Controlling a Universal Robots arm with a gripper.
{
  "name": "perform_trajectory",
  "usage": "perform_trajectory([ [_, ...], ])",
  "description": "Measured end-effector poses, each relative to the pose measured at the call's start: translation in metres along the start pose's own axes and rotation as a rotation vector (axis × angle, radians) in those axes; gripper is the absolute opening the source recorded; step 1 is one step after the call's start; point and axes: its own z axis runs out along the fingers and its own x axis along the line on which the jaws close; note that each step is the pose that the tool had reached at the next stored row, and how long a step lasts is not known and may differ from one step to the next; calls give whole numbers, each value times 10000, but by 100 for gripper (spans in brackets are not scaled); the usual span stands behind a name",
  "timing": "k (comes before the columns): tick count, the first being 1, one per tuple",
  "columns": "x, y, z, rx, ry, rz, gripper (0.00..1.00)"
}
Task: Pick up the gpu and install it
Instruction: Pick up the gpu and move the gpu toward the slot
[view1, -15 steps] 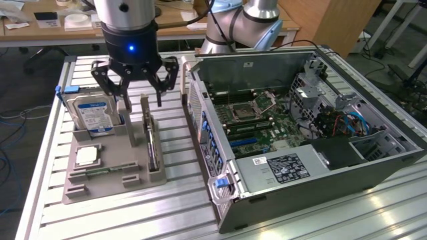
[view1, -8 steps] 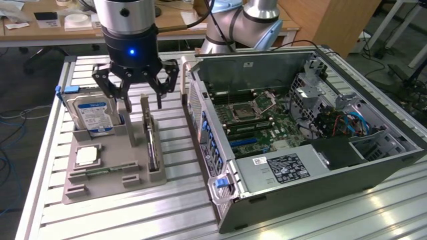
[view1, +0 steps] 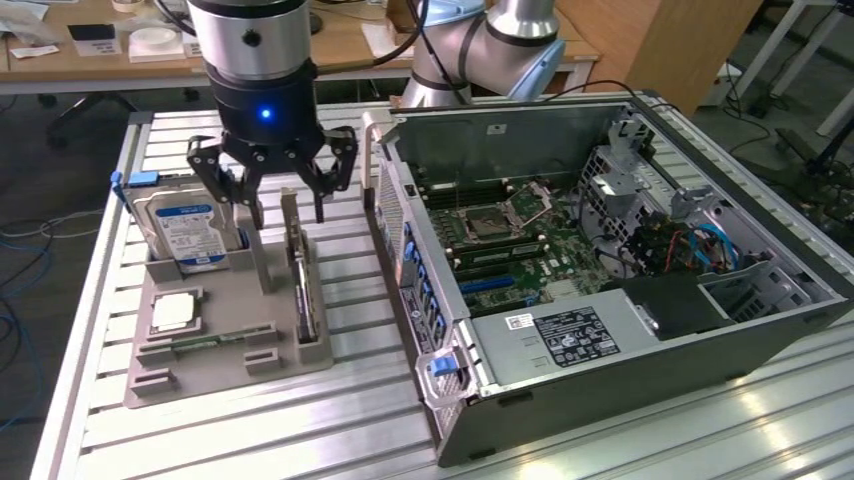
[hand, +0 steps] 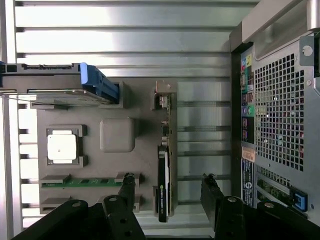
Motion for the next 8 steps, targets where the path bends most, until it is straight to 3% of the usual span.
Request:
perform_trajectory([
  [8, 1, -9, 95, 0, 0, -4, 65],
])
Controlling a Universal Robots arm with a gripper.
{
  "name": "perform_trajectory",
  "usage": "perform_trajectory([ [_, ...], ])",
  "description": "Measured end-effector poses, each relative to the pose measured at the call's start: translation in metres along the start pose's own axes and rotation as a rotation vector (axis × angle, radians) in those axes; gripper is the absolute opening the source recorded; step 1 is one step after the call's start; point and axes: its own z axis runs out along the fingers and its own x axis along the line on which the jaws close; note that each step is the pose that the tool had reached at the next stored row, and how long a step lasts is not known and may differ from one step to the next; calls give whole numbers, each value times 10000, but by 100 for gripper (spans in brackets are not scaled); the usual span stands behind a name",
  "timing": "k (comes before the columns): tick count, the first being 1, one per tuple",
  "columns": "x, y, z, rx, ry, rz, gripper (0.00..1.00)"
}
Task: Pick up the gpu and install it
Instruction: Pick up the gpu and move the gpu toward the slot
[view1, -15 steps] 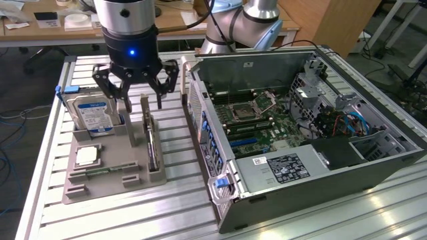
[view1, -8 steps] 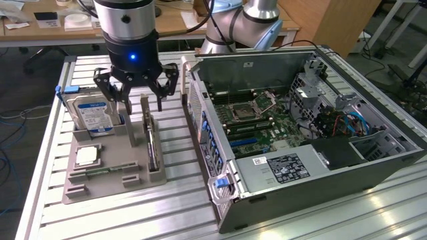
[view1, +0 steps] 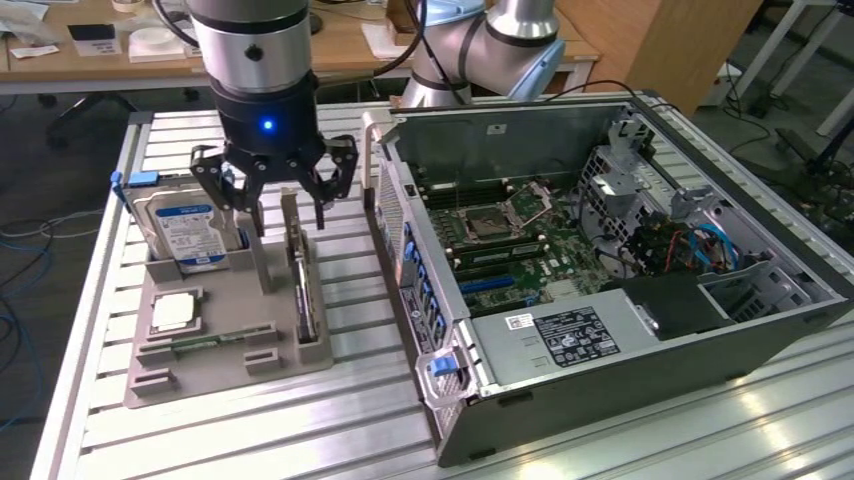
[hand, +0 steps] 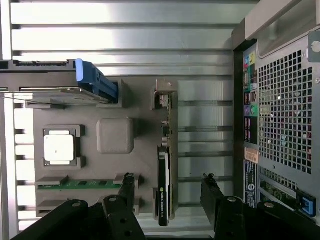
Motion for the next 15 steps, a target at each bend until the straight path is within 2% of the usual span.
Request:
perform_trajectory([
  [3, 0, -18, 50, 3, 2, -25, 65],
  [9, 0, -35, 136, -3, 37, -588, 65],
  [15, -1, -125, 187, -5, 37, -603, 65],
])
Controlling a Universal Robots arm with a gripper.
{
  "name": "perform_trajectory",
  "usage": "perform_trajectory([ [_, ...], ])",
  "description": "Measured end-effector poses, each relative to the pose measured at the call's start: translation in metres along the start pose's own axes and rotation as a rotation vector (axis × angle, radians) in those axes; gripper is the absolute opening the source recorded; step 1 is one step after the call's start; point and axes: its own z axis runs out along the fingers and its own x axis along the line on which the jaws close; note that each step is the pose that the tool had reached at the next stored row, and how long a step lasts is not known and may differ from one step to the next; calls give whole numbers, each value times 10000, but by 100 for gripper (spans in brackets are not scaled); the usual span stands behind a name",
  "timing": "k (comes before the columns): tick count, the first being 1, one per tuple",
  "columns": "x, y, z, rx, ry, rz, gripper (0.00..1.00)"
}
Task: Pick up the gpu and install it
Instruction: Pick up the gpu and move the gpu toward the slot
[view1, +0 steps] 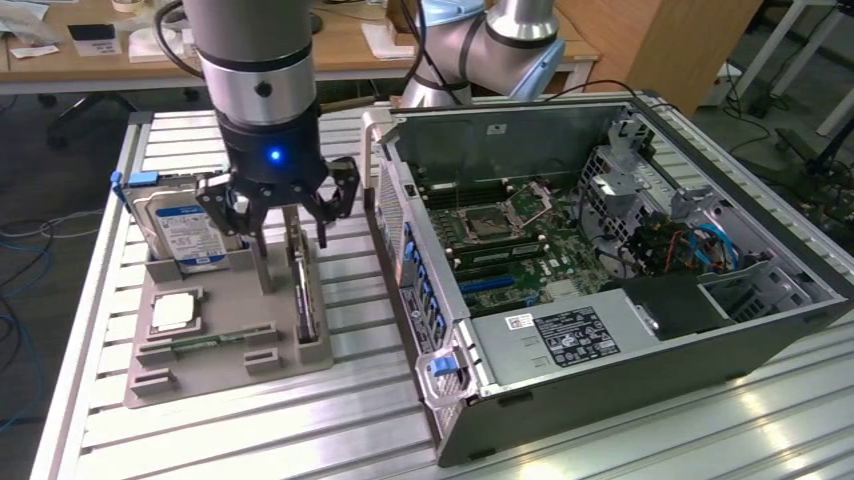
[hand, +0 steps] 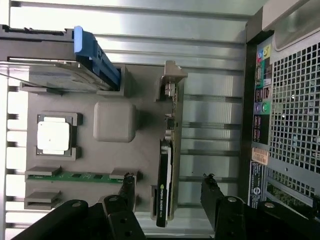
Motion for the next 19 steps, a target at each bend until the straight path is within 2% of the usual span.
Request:
perform_trajectory([
  [10, 5, -144, 90, 0, 0, 0, 65],
  [19, 7, -166, 175, -1, 0, 1, 65],
])
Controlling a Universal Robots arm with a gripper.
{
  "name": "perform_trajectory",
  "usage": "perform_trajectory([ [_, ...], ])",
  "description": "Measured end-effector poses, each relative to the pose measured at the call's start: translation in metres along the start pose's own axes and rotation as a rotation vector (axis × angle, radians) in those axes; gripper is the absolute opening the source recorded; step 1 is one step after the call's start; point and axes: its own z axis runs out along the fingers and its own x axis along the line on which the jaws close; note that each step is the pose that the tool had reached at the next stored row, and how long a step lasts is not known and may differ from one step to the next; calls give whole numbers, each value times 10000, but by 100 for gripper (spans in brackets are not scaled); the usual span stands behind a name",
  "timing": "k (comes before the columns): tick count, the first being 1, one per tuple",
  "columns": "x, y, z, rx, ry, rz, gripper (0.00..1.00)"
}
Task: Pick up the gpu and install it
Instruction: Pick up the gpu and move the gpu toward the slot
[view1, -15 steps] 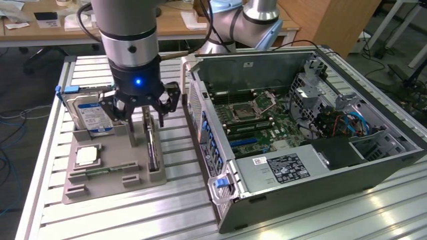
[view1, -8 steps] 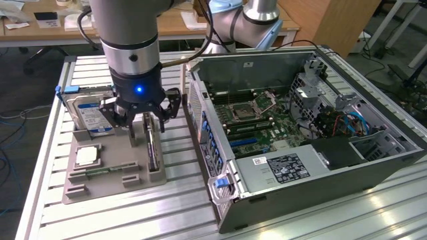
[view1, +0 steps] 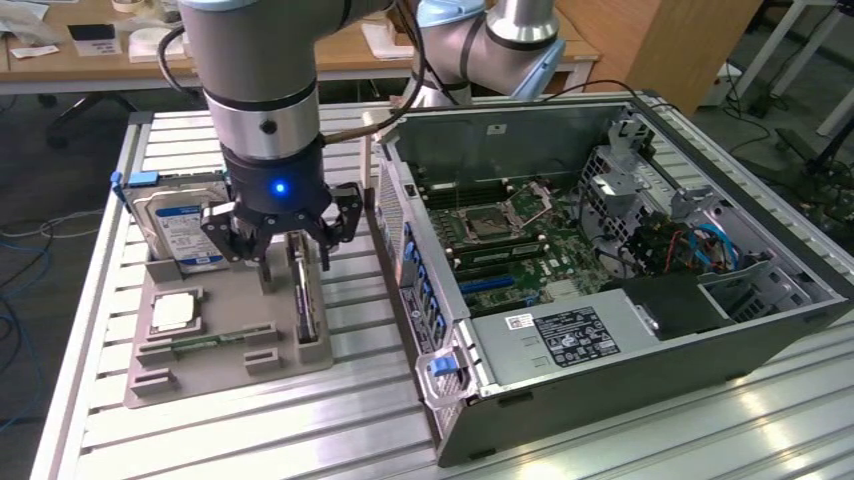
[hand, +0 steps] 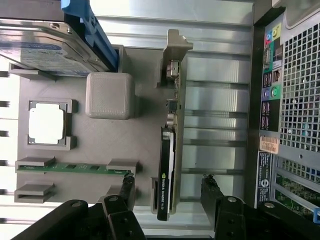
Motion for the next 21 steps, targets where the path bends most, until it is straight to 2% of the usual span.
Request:
perform_trajectory([
  [8, 1, 14, 133, 2, 0, 0, 65],
  [15, -1, 131, 266, 36, 1, 0, 65],
  [21, -1, 140, 375, 51, 1, 1, 65],
])
